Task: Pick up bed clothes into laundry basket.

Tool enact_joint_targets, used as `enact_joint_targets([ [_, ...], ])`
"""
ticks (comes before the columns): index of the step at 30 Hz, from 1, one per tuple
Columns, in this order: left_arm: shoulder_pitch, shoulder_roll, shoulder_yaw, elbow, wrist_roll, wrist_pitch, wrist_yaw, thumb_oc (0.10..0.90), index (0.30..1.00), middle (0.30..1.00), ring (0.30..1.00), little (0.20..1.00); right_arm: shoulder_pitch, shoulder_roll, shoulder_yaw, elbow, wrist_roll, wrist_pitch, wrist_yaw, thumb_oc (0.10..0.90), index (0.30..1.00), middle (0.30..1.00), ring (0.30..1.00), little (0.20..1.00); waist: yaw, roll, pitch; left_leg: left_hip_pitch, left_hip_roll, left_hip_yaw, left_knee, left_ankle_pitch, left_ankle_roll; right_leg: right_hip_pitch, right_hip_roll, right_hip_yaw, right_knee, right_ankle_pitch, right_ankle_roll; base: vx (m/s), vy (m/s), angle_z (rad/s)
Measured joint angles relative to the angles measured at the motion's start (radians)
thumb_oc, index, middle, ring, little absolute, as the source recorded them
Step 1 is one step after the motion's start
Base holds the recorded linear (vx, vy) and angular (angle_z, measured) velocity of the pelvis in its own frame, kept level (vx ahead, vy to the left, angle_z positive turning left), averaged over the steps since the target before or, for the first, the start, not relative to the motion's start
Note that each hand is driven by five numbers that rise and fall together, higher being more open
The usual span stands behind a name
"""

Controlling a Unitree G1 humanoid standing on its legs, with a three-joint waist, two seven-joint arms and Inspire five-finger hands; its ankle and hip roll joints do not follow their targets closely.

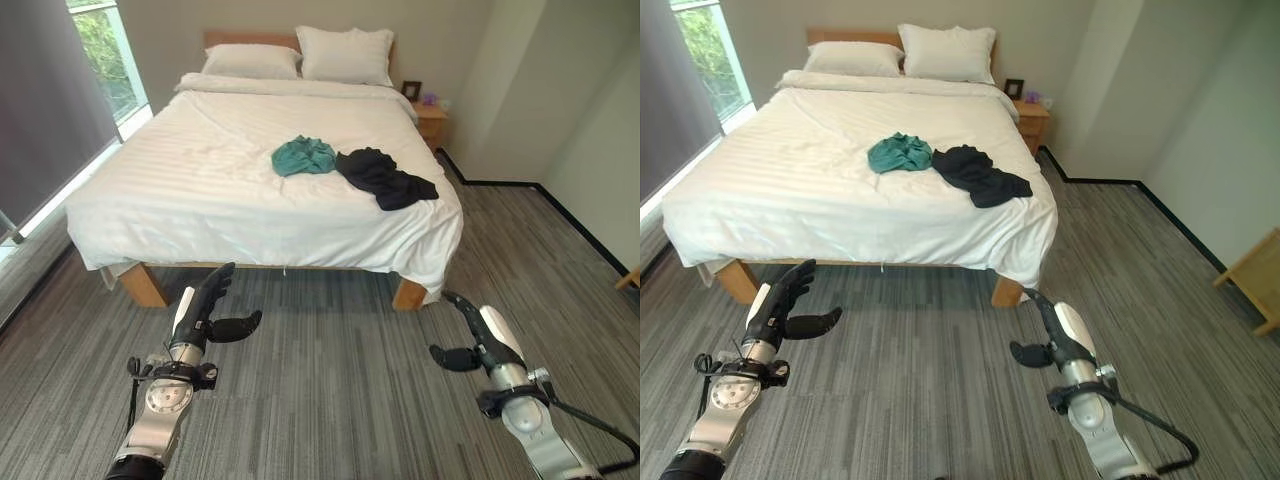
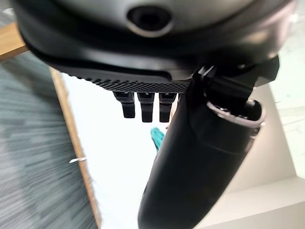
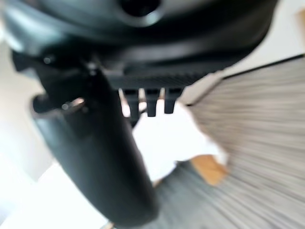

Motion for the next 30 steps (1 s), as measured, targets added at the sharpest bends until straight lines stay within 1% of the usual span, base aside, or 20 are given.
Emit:
enact_joint_targets([
  [6,0.045,-0.032,-0.002,-0.001,-0.015,0.013,-0.021,0.800,0.900,0.900,0.900,0.900,0.020,0.017,0.006,-0.006,-0.002,0.000,0.006,0.800,0.900,0.900,0.900,0.900,-0.010,0.005,0.021,-0.029,-0.003,0.035,0.000,0.000,0.002,-0.044,0.000,0.029,0.003,0.016,0.022,-0.03,0.066,-0.17],
  [9,0.044,-0.030,-0.003,-0.001,-0.025,0.014,-0.031,0.800,0.900,0.900,0.900,0.900,0.011,0.010,0.010,-0.010,-0.008,-0.001,0.018,0.800,0.900,0.900,0.900,0.900,-0.009,0.008,0.035,-0.042,-0.003,0.045,0.000,-0.001,0.010,-0.069,-0.002,0.027,0.024,0.019,0.053,0.00,0.118,-0.11],
  [10,0.044,-0.031,-0.003,0.000,-0.026,0.015,-0.039,0.800,0.900,0.900,0.900,0.900,0.000,0.003,0.013,-0.010,-0.019,-0.001,0.021,0.800,0.900,0.900,0.900,0.900,-0.006,0.022,0.051,-0.041,0.012,0.053,0.000,-0.003,0.028,-0.101,0.001,0.020,0.088,0.016,0.099,0.07,0.194,-0.19],
  [11,0.042,-0.033,-0.006,0.003,-0.026,0.017,-0.042,0.800,0.900,0.900,0.900,0.900,-0.012,-0.006,0.013,-0.012,-0.026,-0.001,0.022,0.800,0.900,0.900,0.900,0.900,-0.009,0.047,0.071,-0.035,0.018,0.050,0.001,-0.017,0.034,-0.135,0.013,-0.007,0.161,0.049,0.171,0.05,0.152,-0.33],
  [12,0.040,-0.030,-0.010,0.002,-0.026,0.018,-0.041,0.800,0.900,0.900,0.900,0.900,-0.031,-0.019,0.014,-0.023,-0.029,0.000,0.024,0.800,0.900,0.900,0.900,0.900,-0.002,0.085,0.096,-0.031,0.058,0.058,0.002,-0.008,0.050,-0.204,0.018,-0.060,0.277,0.060,0.227,0.11,0.072,-0.19],
  [13,0.037,-0.030,-0.011,0.003,-0.026,0.018,-0.042,0.800,0.900,0.900,0.900,0.900,-0.032,-0.024,0.013,-0.036,-0.029,0.000,0.025,0.800,0.900,0.900,0.900,0.900,-0.007,0.089,0.101,-0.032,0.060,0.063,0.002,-0.006,0.053,-0.226,0.008,-0.079,0.325,0.041,0.233,0.17,0.042,-0.18],
  [14,0.036,-0.032,-0.011,0.004,-0.026,0.019,-0.040,0.800,0.900,0.900,0.900,0.900,-0.034,-0.034,0.013,-0.057,-0.030,-0.001,0.031,0.800,0.900,0.900,0.900,0.900,-0.009,0.088,0.103,-0.032,0.055,0.076,0.002,-0.009,0.059,-0.272,-0.032,-0.124,0.415,0.006,0.208,0.27,0.041,-0.07],
  [15,0.036,-0.031,-0.013,0.008,-0.026,0.023,-0.039,0.800,0.900,0.900,0.900,0.900,-0.040,-0.039,0.010,-0.085,-0.030,-0.001,0.035,0.800,0.900,0.900,0.900,0.900,-0.011,0.089,0.108,-0.031,0.048,0.077,0.001,-0.020,0.056,-0.292,-0.088,-0.157,0.438,-0.019,0.183,0.44,-0.035,-0.11],
  [16,0.036,-0.029,-0.012,0.008,-0.026,0.030,-0.040,0.800,0.900,0.900,0.900,0.900,-0.041,-0.039,0.010,-0.115,-0.030,-0.001,0.038,0.800,0.900,0.900,0.900,0.900,-0.015,0.086,0.111,-0.028,0.040,0.075,0.001,-0.022,0.057,-0.295,-0.131,-0.164,0.411,-0.025,0.176,0.35,-0.047,-0.08],
  [17,0.036,-0.028,-0.012,0.009,-0.026,0.032,-0.039,0.800,0.900,0.900,0.900,0.900,-0.040,-0.039,0.011,-0.128,-0.030,-0.003,0.038,0.800,0.900,0.900,0.900,0.900,-0.020,0.082,0.113,-0.026,0.035,0.072,0.000,-0.023,0.055,-0.292,-0.145,-0.161,0.381,-0.026,0.176,0.39,-0.073,-0.03],
  [20,0.020,-0.023,-0.003,0.023,-0.026,0.036,-0.032,0.800,0.900,0.900,0.900,0.900,-0.061,-0.033,0.022,-0.172,-0.041,-0.012,0.037,0.800,0.900,0.900,0.900,0.900,-0.038,0.060,0.126,-0.037,0.030,0.067,0.000,-0.028,0.047,-0.275,-0.167,-0.116,0.097,-0.028,0.188,0.43,-0.166,0.03],
  [21,-0.022,-0.029,-0.005,0.072,-0.026,0.037,-0.032,0.800,0.900,0.900,0.900,0.900,-0.073,-0.023,0.021,-0.171,-0.045,-0.006,0.035,0.800,0.900,0.900,0.900,0.900,-0.047,0.043,0.133,-0.039,0.032,0.053,0.000,-0.038,0.030,-0.281,-0.194,-0.152,0.001,-0.030,0.191,0.54,-0.144,0.25],
  [22,-0.027,-0.030,-0.006,0.082,-0.026,0.037,-0.032,0.800,0.900,0.900,0.900,0.900,-0.072,-0.021,0.022,-0.168,-0.047,-0.003,0.035,0.800,0.900,0.900,0.900,0.900,-0.056,0.037,0.134,-0.033,0.036,0.035,-0.001,-0.044,0.021,-0.284,-0.203,-0.167,0.008,-0.033,0.194,0.65,-0.215,0.40],
  [23,-0.021,-0.029,-0.006,0.089,-0.026,0.037,-0.029,0.800,0.900,0.900,0.900,0.900,-0.069,-0.004,0.022,-0.157,-0.051,0.000,0.034,0.800,0.900,0.900,0.900,0.900,-0.067,0.026,0.129,-0.022,0.049,0.016,-0.001,-0.058,-0.008,-0.276,-0.215,-0.170,0.051,-0.044,0.202,0.54,-0.173,0.47],
  [24,-0.012,-0.029,-0.015,0.089,-0.025,0.038,-0.030,0.800,0.900,0.900,0.900,0.900,-0.049,0.010,0.022,-0.155,-0.058,0.006,0.032,0.800,0.900,0.900,0.900,0.900,-0.079,0.011,0.122,0.006,0.063,0.001,-0.001,-0.063,-0.058,-0.248,-0.221,-0.170,0.080,-0.045,0.211,0.52,-0.212,0.36],
  [25,-0.003,-0.039,-0.015,0.089,-0.025,0.038,-0.031,0.800,0.900,0.900,0.900,0.900,-0.035,0.003,0.025,-0.147,-0.062,0.005,0.033,0.800,0.900,0.900,0.900,0.900,-0.075,0.019,0.122,0.023,0.075,-0.014,0.000,-0.059,-0.086,-0.234,-0.200,-0.170,0.074,-0.003,0.189,0.58,-0.237,0.18],
  [27,0.039,-0.092,-0.016,0.084,-0.025,0.039,-0.035,0.800,0.900,0.900,0.900,0.900,-0.037,-0.032,0.026,-0.133,-0.062,0.011,0.036,0.800,0.900,0.900,0.900,0.900,-0.092,0.095,0.115,0.079,0.163,-0.032,0.009,-0.072,-0.128,-0.190,-0.106,-0.175,0.077,0.001,0.169,0.51,-0.306,-0.07],
  [28,0.038,-0.098,-0.017,0.086,-0.025,0.039,-0.039,0.800,0.900,0.900,0.900,0.900,-0.037,-0.039,0.025,-0.128,-0.063,0.011,0.037,0.800,0.900,0.900,0.900,0.900,-0.099,0.108,0.112,0.081,0.174,-0.035,0.029,-0.066,-0.156,-0.176,-0.091,-0.191,0.076,0.019,0.143,0.42,-0.422,-0.03],
  [29,0.027,-0.108,-0.020,0.094,-0.027,0.040,-0.039,0.800,0.900,0.900,0.900,0.900,-0.038,-0.042,0.020,-0.109,-0.062,0.017,0.038,0.800,0.900,0.900,0.900,0.900,-0.105,0.101,0.112,0.062,0.193,-0.048,0.103,-0.071,-0.175,-0.143,-0.080,-0.207,0.057,0.032,0.107,0.45,-0.467,0.13],
  [30,-0.001,-0.101,-0.031,0.091,-0.029,0.041,-0.043,0.800,0.900,0.900,0.900,0.900,-0.034,-0.042,0.009,-0.092,-0.062,0.020,0.040,0.800,0.900,0.900,0.900,0.900,-0.107,0.075,0.114,-0.063,0.219,-0.080,0.344,-0.099,-0.213,-0.142,-0.073,-0.220,0.061,0.006,0.057,0.59,-0.547,0.09],
])
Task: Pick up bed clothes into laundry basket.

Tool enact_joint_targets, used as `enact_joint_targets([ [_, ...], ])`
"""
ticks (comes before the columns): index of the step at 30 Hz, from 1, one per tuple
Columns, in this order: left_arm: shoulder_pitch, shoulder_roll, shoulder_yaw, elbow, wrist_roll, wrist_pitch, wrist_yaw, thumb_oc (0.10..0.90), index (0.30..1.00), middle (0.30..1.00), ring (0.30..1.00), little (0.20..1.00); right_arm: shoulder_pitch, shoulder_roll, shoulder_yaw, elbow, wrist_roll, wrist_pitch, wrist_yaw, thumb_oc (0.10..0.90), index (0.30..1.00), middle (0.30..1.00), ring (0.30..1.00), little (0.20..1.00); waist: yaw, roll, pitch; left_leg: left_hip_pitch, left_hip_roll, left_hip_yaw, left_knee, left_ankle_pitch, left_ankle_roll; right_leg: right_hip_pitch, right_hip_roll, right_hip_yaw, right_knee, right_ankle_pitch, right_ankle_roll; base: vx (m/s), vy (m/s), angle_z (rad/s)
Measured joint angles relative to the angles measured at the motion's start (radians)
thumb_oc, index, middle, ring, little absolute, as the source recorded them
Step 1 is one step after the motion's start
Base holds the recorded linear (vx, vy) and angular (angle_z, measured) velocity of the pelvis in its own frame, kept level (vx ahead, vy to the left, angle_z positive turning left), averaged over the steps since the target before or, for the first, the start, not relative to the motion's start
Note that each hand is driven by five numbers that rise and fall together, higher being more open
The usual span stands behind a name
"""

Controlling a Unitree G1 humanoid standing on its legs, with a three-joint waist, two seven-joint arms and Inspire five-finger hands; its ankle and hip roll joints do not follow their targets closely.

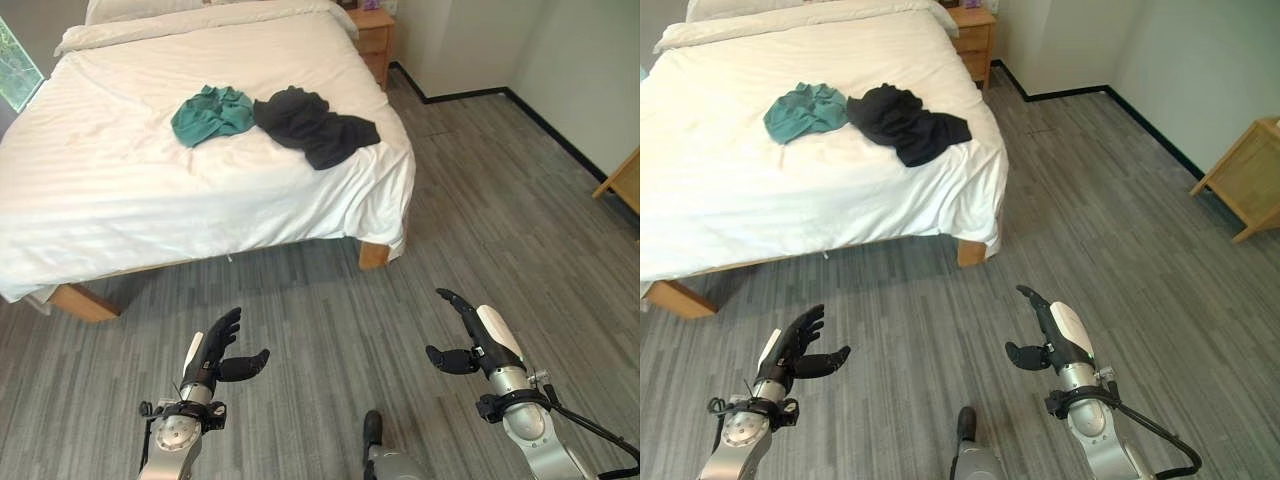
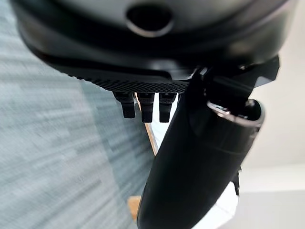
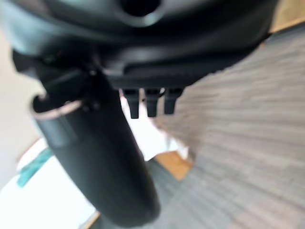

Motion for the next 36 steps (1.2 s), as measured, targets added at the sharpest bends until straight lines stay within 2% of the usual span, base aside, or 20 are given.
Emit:
enact_joint_targets([
  [1,-0.006,0.009,-0.010,-0.009,-0.008,0.000,0.002,0.800,0.900,0.900,0.900,0.900,0.007,-0.002,-0.003,-0.001,0.000,-0.001,-0.001,0.800,0.900,0.900,0.900,0.900,0.016,-0.012,-0.004,-0.055,0.010,-0.014,0.111,0.009,-0.010,0.004,-0.001,-0.008,-0.002,0.003,-0.005,0.61,-0.440,-0.03],
  [3,-0.013,0.023,-0.032,-0.017,-0.034,0.000,0.000,0.800,0.900,0.900,0.900,0.900,-0.006,-0.010,-0.010,0.001,0.001,-0.001,-0.004,0.800,0.900,0.900,0.900,0.900,0.032,-0.014,0.004,-0.192,0.067,-0.069,0.389,0.086,-0.027,0.031,0.044,0.006,-0.003,-0.001,-0.120,0.36,-0.179,-0.29],
  [5,-0.017,0.019,-0.043,-0.021,-0.037,0.003,-0.020,0.800,0.900,0.900,0.900,0.900,-0.030,-0.026,-0.004,-0.021,0.001,0.002,-0.015,0.800,0.900,0.900,0.900,0.900,0.039,-0.027,0.008,-0.273,0.046,-0.023,0.456,0.046,0.013,0.056,0.048,0.020,-0.023,-0.022,-0.148,0.42,0.018,-0.28],
  [8,-0.011,0.008,-0.057,-0.045,-0.035,0.004,-0.045,0.800,0.900,0.900,0.900,0.900,-0.057,-0.033,-0.008,-0.031,0.001,0.002,-0.023,0.800,0.900,0.900,0.900,0.900,0.064,-0.041,0.019,-0.267,-0.045,0.072,0.154,0.010,0.061,0.076,0.039,0.057,-0.054,-0.023,-0.129,0.44,0.131,-0.33],
  [10,0.007,-0.013,-0.061,-0.038,-0.034,0.005,-0.063,0.800,0.900,0.900,0.900,0.900,-0.061,-0.034,0.006,-0.024,0.001,0.003,-0.022,0.800,0.900,0.900,0.900,0.900,0.077,-0.022,0.031,-0.200,-0.118,0.116,-0.279,0.070,0.087,0.131,0.057,0.055,-0.053,-0.034,-0.107,0.59,0.111,-0.19],
  [12,0.013,-0.019,-0.059,-0.017,-0.034,0.005,-0.067,0.800,0.900,0.900,0.900,0.900,-0.052,-0.031,0.018,-0.014,0.001,-0.001,-0.023,0.800,0.900,0.900,0.900,0.900,0.072,-0.005,0.038,-0.234,-0.107,0.124,-0.351,0.137,0.067,0.180,0.082,0.050,-0.055,-0.105,-0.091,0.62,0.049,0.09],
  [14,0.026,-0.034,-0.059,0.010,-0.034,0.018,-0.064,0.800,0.900,0.900,0.900,0.900,-0.039,-0.033,0.022,-0.007,0.001,0.000,-0.022,0.800,0.900,0.900,0.900,0.900,0.098,0.004,0.044,-0.297,-0.074,0.128,-0.350,0.177,0.061,0.224,0.097,0.058,-0.055,-0.113,-0.134,0.65,0.079,-0.16],
  [17,0.081,-0.034,-0.056,0.009,-0.034,0.027,-0.064,0.800,0.900,0.900,0.900,0.900,-0.013,-0.034,0.022,0.001,0.001,-0.001,-0.021,0.800,0.900,0.900,0.900,0.900,0.110,0.015,0.032,-0.340,-0.030,0.177,-0.348,0.176,0.069,0.291,0.098,0.080,-0.054,-0.161,-0.123,0.66,0.134,-0.33],
  [20,0.132,-0.030,-0.039,-0.005,-0.034,0.042,-0.063,0.800,0.900,0.900,0.900,0.900,0.006,-0.037,0.023,-0.002,0.000,0.000,-0.009,0.800,0.900,0.900,0.900,0.900,0.135,0.023,-0.003,-0.296,-0.008,0.275,-0.340,0.191,0.132,0.352,0.075,0.154,-0.054,-0.215,-0.054,0.59,0.162,-0.65],
  [22,0.133,-0.019,0.002,-0.005,-0.033,0.057,-0.055,0.800,0.900,0.900,0.900,0.900,0.008,-0.022,0.068,-0.002,-0.002,0.007,0.004,0.800,0.900,0.900,0.900,0.900,0.138,-0.055,-0.038,-0.256,-0.075,0.298,-0.336,0.277,0.218,0.361,-0.009,0.198,-0.030,-0.230,-0.008,0.59,0.169,-0.47],
  [23,0.130,-0.015,0.008,-0.006,-0.033,0.061,-0.054,0.800,0.900,0.900,0.900,0.900,0.008,-0.020,0.081,-0.004,-0.004,0.008,0.007,0.800,0.900,0.900,0.900,0.900,0.143,-0.063,-0.041,-0.250,-0.080,0.298,-0.339,0.281,0.235,0.359,-0.021,0.206,-0.015,-0.231,0.002,0.51,0.201,-0.38],
  [24,0.117,0.027,0.011,-0.007,-0.032,0.063,-0.056,0.800,0.900,0.900,0.900,0.900,0.030,0.009,0.121,-0.032,-0.010,0.006,0.021,0.800,0.900,0.900,0.900,0.900,0.146,-0.099,-0.069,-0.215,-0.103,0.313,-0.339,0.277,0.282,0.345,-0.057,0.230,0.061,-0.210,0.053,0.44,0.215,-0.14],
  [25,0.104,0.044,0.009,-0.007,-0.031,0.062,-0.056,0.800,0.900,0.900,0.900,0.900,0.034,0.024,0.132,-0.043,-0.014,0.005,0.021,0.800,0.900,0.900,0.900,0.900,0.142,-0.111,-0.074,-0.197,-0.115,0.319,-0.338,0.259,0.280,0.335,-0.060,0.234,0.114,-0.191,0.086,0.43,0.214,-0.12],
  [26,0.087,0.054,0.007,-0.003,-0.030,0.064,-0.053,0.800,0.900,0.900,0.900,0.900,0.026,0.028,0.147,-0.053,-0.021,0.006,0.022,0.800,0.900,0.900,0.900,0.900,0.139,-0.110,-0.073,-0.178,-0.117,0.322,-0.338,0.245,0.285,0.292,-0.065,0.243,0.221,-0.191,0.094,0.39,0.245,0.15],
  [27,0.071,0.065,0.002,-0.016,-0.025,0.067,-0.054,0.800,0.900,0.900,0.900,0.900,0.031,0.027,0.157,-0.115,-0.035,0.002,0.023,0.800,0.900,0.900,0.900,0.900,0.131,-0.095,-0.068,-0.143,-0.129,0.310,-0.338,0.239,0.297,0.182,-0.098,0.245,0.493,-0.186,0.124,0.27,0.164,0.22],
  [28,0.057,0.078,-0.006,-0.033,-0.025,0.061,-0.050,0.800,0.900,0.900,0.900,0.900,0.028,0.021,0.159,-0.149,-0.043,-0.005,0.023,0.800,0.900,0.900,0.900,0.900,0.120,-0.099,-0.072,-0.120,-0.151,0.295,-0.344,0.184,0.317,0.129,-0.133,0.244,0.592,-0.186,0.125,0.38,0.205,0.24],
  [30,0.029,0.102,-0.025,-0.052,-0.024,0.060,-0.040,0.800,0.900,0.900,0.900,0.900,-0.003,0.008,0.142,-0.207,-0.066,-0.024,0.017,0.800,0.900,0.900,0.900,0.900,0.117,-0.090,-0.076,-0.098,-0.184,0.294,-0.339,0.171,0.341,0.022,-0.199,0.217,0.697,-0.194,0.129,0.41,0.180,0.21],
  [32,-0.003,0.104,-0.036,-0.049,-0.022,0.060,-0.026,0.800,0.900,0.900,0.900,0.900,-0.042,-0.016,0.106,-0.258,-0.088,-0.034,0.017,0.800,0.900,0.900,0.900,0.900,0.096,-0.045,-0.049,-0.079,-0.177,0.262,-0.339,0.154,0.343,-0.042,-0.177,0.169,0.541,-0.228,0.136,0.42,0.096,0.34],
  [34,-0.008,0.098,-0.041,-0.047,-0.006,0.059,-0.033,0.800,0.900,0.900,0.900,0.900,-0.040,-0.031,0.075,-0.285,-0.089,-0.035,0.012,0.800,0.900,0.900,0.900,0.900,0.069,-0.031,-0.040,-0.061,-0.189,0.235,-0.341,0.147,0.344,-0.052,-0.155,0.154,0.362,-0.208,0.122,0.30,0.013,0.58],
  [36,-0.004,0.080,-0.043,-0.040,-0.003,0.059,-0.035,0.800,0.900,0.900,0.900,0.900,-0.022,-0.033,0.046,-0.290,-0.089,-0.034,-0.003,0.800,0.900,0.900,0.900,0.900,0.061,-0.032,-0.040,-0.045,-0.197,0.210,-0.344,0.132,0.332,-0.031,-0.124,0.131,0.103,-0.092,0.113,0.24,-0.018,0.59],
])
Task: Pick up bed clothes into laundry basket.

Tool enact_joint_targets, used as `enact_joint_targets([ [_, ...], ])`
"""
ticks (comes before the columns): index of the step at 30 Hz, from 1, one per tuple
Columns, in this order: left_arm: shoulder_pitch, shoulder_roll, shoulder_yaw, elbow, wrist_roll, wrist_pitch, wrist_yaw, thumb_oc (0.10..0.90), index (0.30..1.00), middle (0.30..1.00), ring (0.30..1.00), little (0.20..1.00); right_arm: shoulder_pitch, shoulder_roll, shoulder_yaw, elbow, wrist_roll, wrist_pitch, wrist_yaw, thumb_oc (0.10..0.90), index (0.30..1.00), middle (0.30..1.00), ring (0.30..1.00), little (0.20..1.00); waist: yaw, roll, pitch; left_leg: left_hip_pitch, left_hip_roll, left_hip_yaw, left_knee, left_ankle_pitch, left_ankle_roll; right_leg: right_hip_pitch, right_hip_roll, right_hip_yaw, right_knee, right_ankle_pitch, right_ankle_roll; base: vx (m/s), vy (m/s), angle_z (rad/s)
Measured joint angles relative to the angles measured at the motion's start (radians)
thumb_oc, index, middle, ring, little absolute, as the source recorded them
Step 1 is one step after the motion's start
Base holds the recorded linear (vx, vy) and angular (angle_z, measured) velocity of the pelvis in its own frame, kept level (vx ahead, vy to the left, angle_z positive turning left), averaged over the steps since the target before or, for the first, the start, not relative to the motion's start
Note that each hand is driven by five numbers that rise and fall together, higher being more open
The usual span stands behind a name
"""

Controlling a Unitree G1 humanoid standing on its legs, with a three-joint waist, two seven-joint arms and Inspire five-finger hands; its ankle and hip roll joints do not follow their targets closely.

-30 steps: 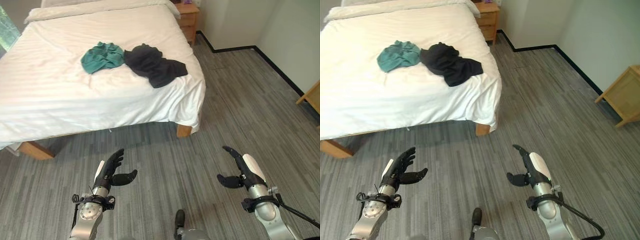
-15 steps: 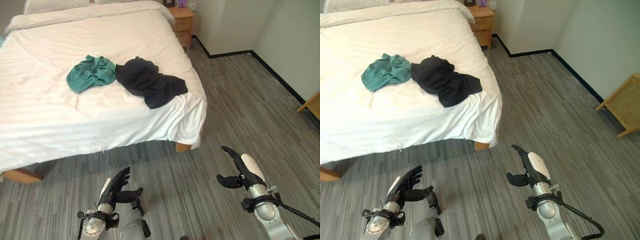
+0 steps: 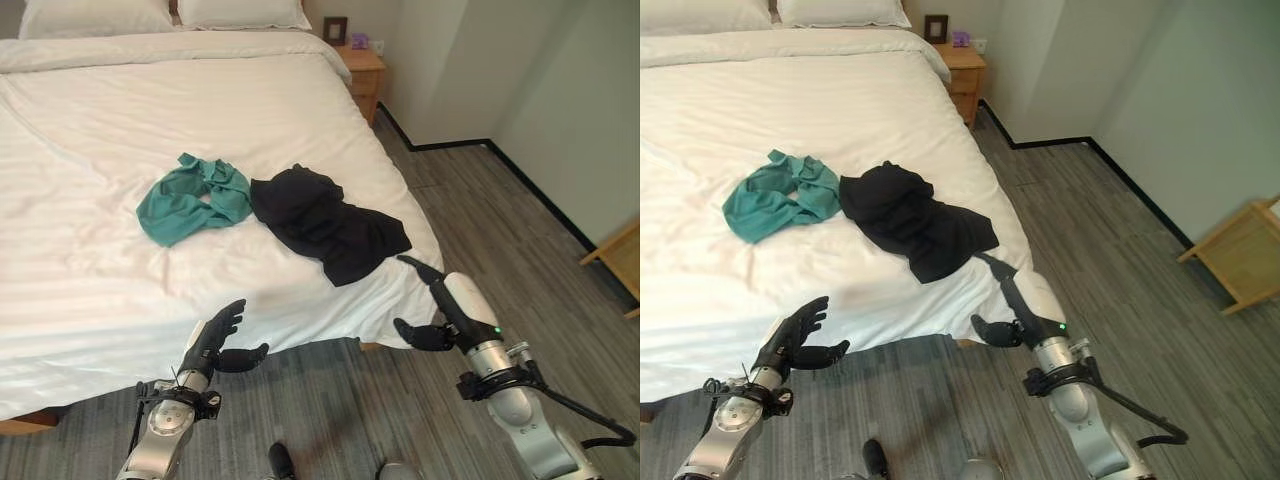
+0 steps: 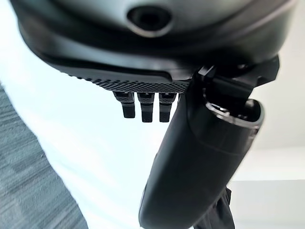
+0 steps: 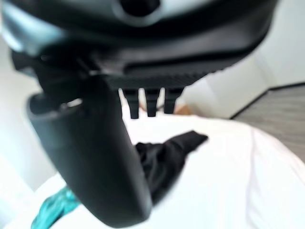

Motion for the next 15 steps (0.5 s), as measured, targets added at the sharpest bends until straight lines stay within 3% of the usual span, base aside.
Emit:
enact_joint_targets([
  [2,0.010,-0.003,-0.002,0.001,0.010,0.000,-0.002,0.800,0.900,0.900,0.900,0.900,0.027,0.000,-0.027,-0.004,0.000,0.000,0.000,0.800,0.900,0.900,0.900,0.900,-0.005,-0.028,-0.010,0.020,-0.010,-0.019,0.000,-0.022,-0.011,0.013,0.010,0.001,-0.139,0.100,0.004,0.26,-0.067,0.40],
  [4,0.037,-0.006,0.005,0.004,0.013,0.000,-0.004,0.800,0.900,0.900,0.900,0.900,0.073,0.011,-0.074,-0.013,-0.002,-0.003,-0.001,0.800,0.900,0.900,0.900,0.900,-0.019,-0.057,-0.017,0.040,-0.021,-0.056,0.000,-0.032,-0.045,0.043,0.015,0.012,-0.169,0.180,-0.006,0.32,-0.069,0.49],
  [5,0.059,-0.008,0.010,0.007,0.018,0.001,-0.004,0.800,0.900,0.900,0.900,0.900,0.111,0.019,-0.098,-0.011,-0.003,-0.003,-0.005,0.800,0.900,0.900,0.900,0.900,-0.024,-0.081,-0.028,0.058,-0.029,-0.063,0.000,-0.037,-0.069,0.073,0.012,0.040,-0.160,0.175,-0.043,0.17,-0.046,0.37],
  [6,0.071,-0.021,0.013,0.011,0.019,0.004,-0.002,0.800,0.900,0.900,0.900,0.900,0.120,0.020,-0.113,-0.002,-0.005,0.002,-0.006,0.800,0.900,0.900,0.900,0.900,-0.019,-0.074,-0.028,0.062,-0.014,-0.057,0.000,-0.034,-0.092,0.079,0.029,0.036,-0.157,0.192,-0.078,0.16,-0.051,0.16],
  [8,0.084,-0.044,0.015,0.010,0.024,0.003,-0.008,0.800,0.900,0.900,0.900,0.900,0.151,0.018,-0.189,-0.001,-0.009,0.016,-0.020,0.800,0.900,0.900,0.900,0.900,-0.040,-0.047,-0.023,0.065,0.028,-0.060,0.000,-0.030,-0.118,0.090,0.067,0.034,-0.154,0.183,-0.067,0.22,-0.088,0.04],
  [10,0.071,-0.054,0.016,0.026,0.037,0.003,-0.012,0.800,0.900,0.900,0.900,0.900,0.156,0.020,-0.242,-0.001,-0.029,0.027,-0.026,0.800,0.900,0.900,0.900,0.900,-0.073,-0.042,-0.018,0.078,0.047,-0.077,-0.001,-0.027,-0.132,0.112,0.085,0.032,-0.156,0.182,-0.066,0.16,-0.097,0.14],
  [15,0.064,-0.060,0.031,0.034,0.048,0.000,-0.023,0.800,0.900,0.900,0.900,0.900,0.153,0.023,-0.299,0.000,-0.038,0.034,-0.086,0.800,0.900,0.900,0.900,0.900,-0.104,-0.046,-0.020,0.121,0.055,-0.086,-0.001,-0.051,-0.152,0.157,0.092,0.040,-0.158,0.141,-0.075,0.18,-0.153,0.00],
])
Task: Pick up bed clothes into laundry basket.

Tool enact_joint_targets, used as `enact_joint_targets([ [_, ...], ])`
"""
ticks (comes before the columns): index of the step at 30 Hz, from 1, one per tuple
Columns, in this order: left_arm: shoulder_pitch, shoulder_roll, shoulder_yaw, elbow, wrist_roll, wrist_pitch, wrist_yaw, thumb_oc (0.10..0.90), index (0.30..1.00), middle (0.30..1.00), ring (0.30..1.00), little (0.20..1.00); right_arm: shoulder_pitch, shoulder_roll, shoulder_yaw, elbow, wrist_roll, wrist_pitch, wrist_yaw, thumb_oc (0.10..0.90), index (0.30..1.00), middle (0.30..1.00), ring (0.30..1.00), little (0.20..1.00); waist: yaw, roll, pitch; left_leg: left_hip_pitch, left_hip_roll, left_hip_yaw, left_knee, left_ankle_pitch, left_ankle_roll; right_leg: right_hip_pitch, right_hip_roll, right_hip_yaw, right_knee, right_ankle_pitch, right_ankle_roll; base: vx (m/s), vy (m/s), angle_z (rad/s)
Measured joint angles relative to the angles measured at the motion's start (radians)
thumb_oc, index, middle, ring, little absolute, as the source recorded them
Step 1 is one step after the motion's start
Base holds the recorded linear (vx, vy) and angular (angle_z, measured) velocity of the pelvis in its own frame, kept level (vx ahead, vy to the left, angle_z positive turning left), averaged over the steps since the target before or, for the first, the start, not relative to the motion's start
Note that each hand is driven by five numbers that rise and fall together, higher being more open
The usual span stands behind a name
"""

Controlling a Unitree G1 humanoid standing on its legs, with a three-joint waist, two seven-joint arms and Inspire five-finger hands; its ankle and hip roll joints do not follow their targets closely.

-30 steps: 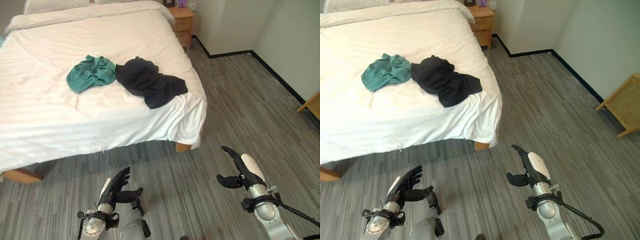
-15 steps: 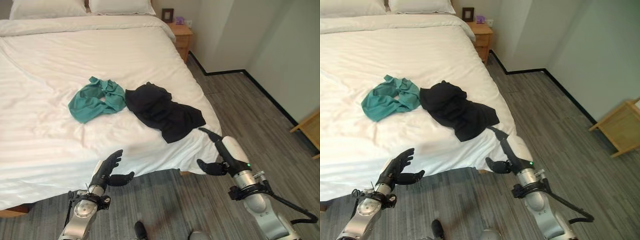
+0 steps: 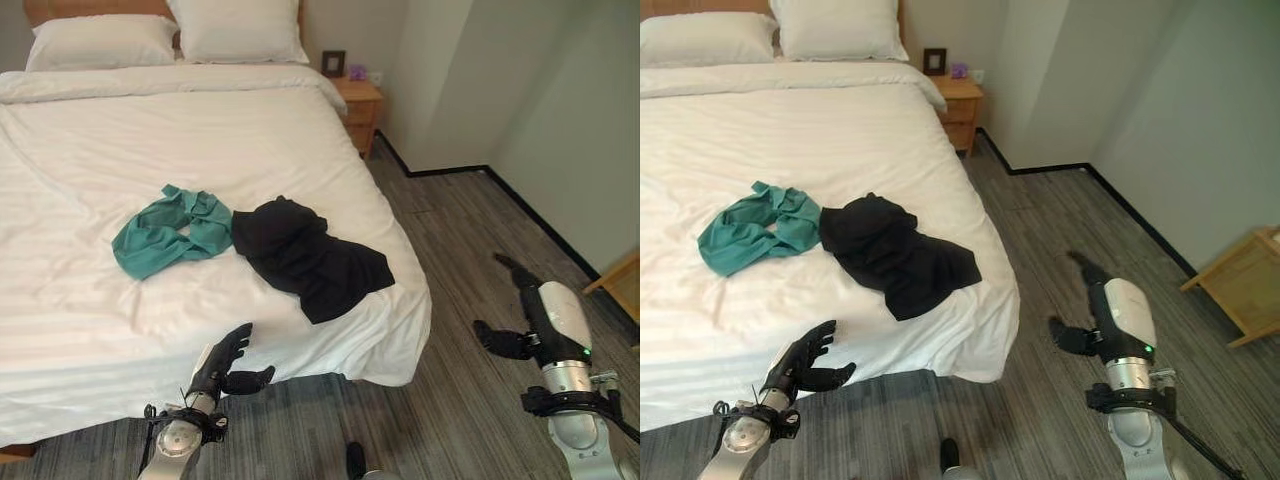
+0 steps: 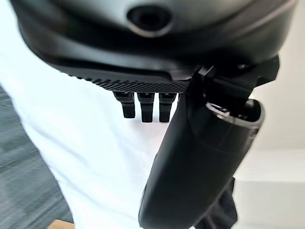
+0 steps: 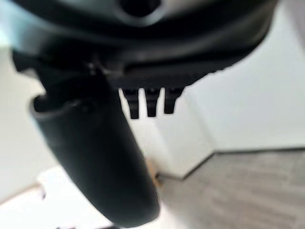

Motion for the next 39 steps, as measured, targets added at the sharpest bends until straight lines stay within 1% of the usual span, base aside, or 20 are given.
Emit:
enact_joint_targets([
  [5,0.052,-0.021,0.044,0.007,-0.005,0.002,0.005,0.800,0.900,0.900,0.900,0.900,-0.061,-0.043,0.064,0.021,0.002,0.017,0.000,0.800,0.900,0.900,0.900,0.900,0.031,0.028,-0.027,0.004,0.031,0.006,0.018,0.000,-0.020,0.009,0.031,0.015,-0.007,-0.023,-0.029,0.12,-0.215,-0.04],
  [7,0.046,-0.033,0.058,0.015,-0.009,0.000,0.024,0.800,0.900,0.900,0.900,0.900,-0.107,-0.060,0.104,0.038,-0.003,0.024,-0.001,0.800,0.900,0.900,0.900,0.900,0.074,0.029,-0.020,-0.053,0.064,-0.029,0.145,-0.008,-0.054,0.022,0.054,-0.007,0.000,-0.032,-0.068,0.11,-0.262,0.28],
  [8,0.029,-0.034,0.064,0.036,-0.014,-0.003,0.030,0.800,0.900,0.900,0.900,0.900,-0.138,-0.059,0.127,0.050,-0.006,0.033,0.000,0.800,0.900,0.900,0.900,0.900,0.084,0.012,-0.008,-0.095,0.065,-0.039,0.221,-0.001,-0.065,0.030,0.045,-0.012,0.000,-0.031,-0.083,0.10,-0.075,0.41],
  [9,0.009,-0.038,0.063,0.064,-0.023,0.002,0.048,0.800,0.900,0.900,0.900,0.900,-0.190,-0.063,0.163,0.064,-0.012,0.036,0.002,0.800,0.900,0.900,0.900,0.900,0.102,-0.009,0.006,-0.121,0.071,-0.039,0.290,0.034,-0.110,0.039,0.028,-0.031,-0.006,-0.029,-0.091,0.17,0.009,0.50],
  [10,0.011,-0.043,0.058,0.070,-0.029,0.002,0.050,0.800,0.900,0.900,0.900,0.900,-0.226,-0.067,0.169,0.064,-0.022,0.026,0.002,0.800,0.900,0.900,0.900,0.900,0.117,0.003,0.015,-0.126,0.079,-0.030,0.294,0.044,-0.130,0.044,0.027,-0.059,-0.007,-0.030,-0.106,0.23,0.041,0.60],
  [13,0.008,-0.044,0.043,0.104,-0.039,0.003,0.062,0.800,0.900,0.900,0.900,0.900,-0.398,-0.144,0.311,0.163,-0.049,0.041,-0.010,0.800,0.900,0.900,0.900,0.900,0.135,0.033,0.024,-0.089,0.071,0.014,0.128,0.037,-0.124,0.026,0.022,-0.091,-0.007,-0.037,-0.108,0.12,0.042,0.30],
  [15,-0.003,-0.042,0.040,0.113,-0.040,-0.001,0.067,0.800,0.900,0.900,0.900,0.900,-0.509,-0.183,0.399,0.266,-0.068,0.045,-0.008,0.800,0.900,0.900,0.900,0.900,0.166,0.049,0.033,-0.081,0.042,-0.016,0.057,0.010,-0.087,0.005,0.019,-0.080,-0.007,-0.052,-0.085,0.20,0.048,0.21],
  [16,0.001,-0.044,0.038,0.113,-0.041,-0.002,0.068,0.800,0.900,0.900,0.900,0.900,-0.571,-0.199,0.446,0.337,-0.070,0.047,-0.010,0.800,0.900,0.900,0.900,0.900,0.171,0.070,0.037,-0.061,0.046,-0.043,0.027,-0.037,-0.066,-0.006,0.033,-0.074,-0.008,-0.049,-0.079,0.16,0.054,0.30],
  [18,0.000,-0.027,0.035,0.117,-0.042,0.001,0.070,0.800,0.900,0.900,0.900,0.900,-0.640,-0.199,0.510,0.463,-0.072,0.066,-0.009,0.800,0.900,0.900,0.900,0.900,0.206,0.073,0.044,-0.079,0.060,-0.051,0.005,-0.008,-0.043,-0.025,0.054,-0.062,0.022,-0.042,-0.072,0.08,0.029,0.26],
  [21,0.009,0.032,0.030,0.121,-0.042,0.002,0.073,0.800,0.900,0.900,0.900,0.900,-0.745,-0.189,0.579,0.624,-0.071,0.078,-0.008,0.800,0.900,0.900,0.900,0.900,0.241,0.061,0.050,-0.103,0.060,-0.051,0.003,0.010,-0.065,-0.031,0.047,-0.063,0.014,-0.048,-0.066,0.03,-0.002,0.41],
  [24,-0.002,0.062,0.029,0.123,-0.050,0.001,0.089,0.800,0.900,0.900,0.900,0.900,-0.905,-0.213,0.669,0.745,-0.070,0.097,0.002,0.800,0.900,0.900,0.900,0.900,0.257,0.094,0.061,-0.153,0.066,-0.054,0.002,0.021,-0.087,-0.050,0.054,-0.065,-0.008,-0.053,-0.055,0.02,0.013,0.29],
  [27,-0.028,0.072,0.031,0.134,-0.062,-0.002,0.090,0.800,0.900,0.900,0.900,0.900,-0.981,-0.253,0.693,0.787,-0.060,0.106,0.006,0.800,0.900,0.900,0.900,0.900,0.262,0.090,0.063,-0.191,0.074,-0.051,0.002,0.043,-0.123,-0.070,0.054,-0.073,-0.009,-0.054,-0.057,0.03,0.019,0.37],
  [28,-0.037,0.073,0.030,0.147,-0.072,-0.005,0.088,0.800,0.900,0.900,0.900,0.900,-1.048,-0.288,0.754,0.821,-0.039,0.102,0.010,0.800,0.900,0.900,0.900,0.900,0.261,0.092,0.062,-0.212,0.074,-0.049,0.005,0.052,-0.137,-0.086,0.049,-0.094,-0.009,-0.054,-0.057,0.05,-0.004,0.11],
  [30,-0.045,0.074,0.032,0.162,-0.080,-0.006,0.090,0.800,0.900,0.900,0.900,0.900,-1.159,-0.325,0.781,0.887,-0.015,0.098,0.009,0.800,0.900,0.900,0.900,0.900,0.275,0.100,0.063,-0.259,0.085,-0.055,0.003,0.049,-0.132,-0.130,0.066,-0.104,0.005,-0.063,-0.042,0.06,-0.027,-0.06],
  [31,-0.047,0.089,0.033,0.160,-0.080,-0.013,0.091,0.800,0.900,0.900,0.900,0.900,-1.194,-0.326,0.777,0.924,0.004,0.095,0.007,0.800,0.900,0.900,0.900,0.900,0.280,0.092,0.063,-0.279,0.096,-0.056,0.005,0.050,-0.134,-0.166,0.070,-0.115,0.061,-0.060,-0.060,0.00,0.000,0.00],
  [32,-0.050,0.108,0.031,0.159,-0.080,-0.015,0.089,0.800,0.900,0.900,0.900,0.900,-1.205,-0.327,0.777,0.941,0.013,0.098,0.006,0.800,0.900,0.900,0.900,0.900,0.273,0.066,0.059,-0.293,0.089,-0.055,0.008,0.053,-0.141,-0.168,0.060,-0.105,0.063,-0.084,-0.057,0.06,-0.028,0.16],
  [33,-0.058,0.115,0.032,0.172,-0.080,-0.014,0.091,0.800,0.900,0.900,0.900,0.900,-1.215,-0.342,0.774,0.941,0.014,0.099,0.005,0.800,0.900,0.900,0.900,0.900,0.272,0.043,0.061,-0.307,0.082,-0.050,0.008,0.082,-0.149,-0.171,0.055,-0.102,0.030,-0.064,-0.087,0.05,-0.019,0.18],
  [35,-0.058,0.102,0.032,0.211,-0.081,-0.023,0.091,0.800,0.900,0.900,0.900,0.900,-1.257,-0.345,0.799,0.929,0.014,0.095,0.002,0.800,0.900,0.900,0.900,0.900,0.277,0.048,0.063,-0.296,0.079,-0.052,0.003,0.085,-0.160,-0.184,0.062,-0.076,-0.009,-0.066,-0.081,0.04,-0.014,-0.32],
  [37,-0.056,0.102,0.039,0.218,-0.081,-0.022,0.091,0.800,0.900,0.900,0.900,0.900,-1.271,-0.342,0.824,0.927,0.014,0.087,0.002,0.800,0.900,0.900,0.900,0.900,0.282,0.047,0.079,-0.307,0.079,-0.056,0.001,0.114,-0.108,-0.198,0.070,-0.062,-0.003,-0.033,-0.081,0.01,-0.015,-0.38],
  [39,-0.071,0.099,0.038,0.219,-0.093,-0.024,0.092,0.800,0.900,0.900,0.900,0.900,-1.271,-0.341,0.857,0.946,0.015,0.087,0.002,0.800,0.900,0.900,0.900,0.900,0.296,0.034,0.091,-0.306,0.070,-0.082,0.006,0.131,-0.092,-0.198,0.064,-0.064,-0.009,-0.005,-0.093,0.09,0.034,-0.03],
])
